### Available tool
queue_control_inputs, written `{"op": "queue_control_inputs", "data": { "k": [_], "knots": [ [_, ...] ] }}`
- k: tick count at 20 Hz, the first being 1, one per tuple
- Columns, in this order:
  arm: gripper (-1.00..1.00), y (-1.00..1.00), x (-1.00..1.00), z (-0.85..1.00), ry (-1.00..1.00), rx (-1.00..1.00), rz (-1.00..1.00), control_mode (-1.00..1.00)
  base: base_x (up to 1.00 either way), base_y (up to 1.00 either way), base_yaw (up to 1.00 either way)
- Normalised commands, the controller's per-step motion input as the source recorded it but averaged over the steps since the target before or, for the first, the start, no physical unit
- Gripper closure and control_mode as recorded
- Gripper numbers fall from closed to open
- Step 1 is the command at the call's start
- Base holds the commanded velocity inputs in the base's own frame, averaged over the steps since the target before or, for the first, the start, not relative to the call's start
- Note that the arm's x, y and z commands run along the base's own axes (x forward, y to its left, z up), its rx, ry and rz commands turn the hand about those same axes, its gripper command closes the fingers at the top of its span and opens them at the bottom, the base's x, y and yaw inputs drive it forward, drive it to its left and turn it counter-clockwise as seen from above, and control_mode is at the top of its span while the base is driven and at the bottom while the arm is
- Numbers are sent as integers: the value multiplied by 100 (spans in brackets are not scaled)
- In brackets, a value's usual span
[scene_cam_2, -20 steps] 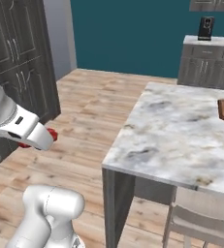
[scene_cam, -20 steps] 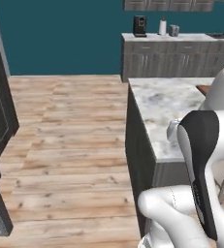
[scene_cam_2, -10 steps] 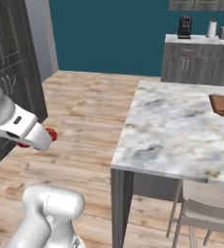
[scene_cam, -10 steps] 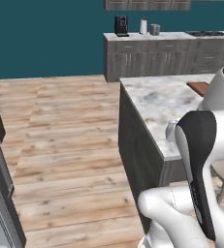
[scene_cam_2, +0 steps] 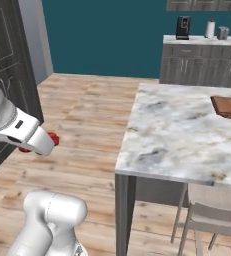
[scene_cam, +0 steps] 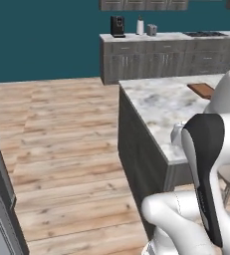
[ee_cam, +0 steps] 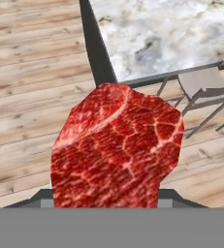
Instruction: Retrieve the steak from the fridge and place it on the cutting board.
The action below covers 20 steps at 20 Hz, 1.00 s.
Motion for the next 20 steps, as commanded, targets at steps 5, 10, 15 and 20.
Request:
{"op": "queue_control_inputs", "data": {
  "k": [5,10,15,20],
  "knots": [
    [100,0,0,0,0,0,0,100,19,58,-11],
    [100,0,0,0,0,0,0,100,16,46,-10],
    [100,0,0,0,0,0,0,100,32,0,0],
    [100,0,0,0,0,0,0,100,45,0,0]
  ]
}}
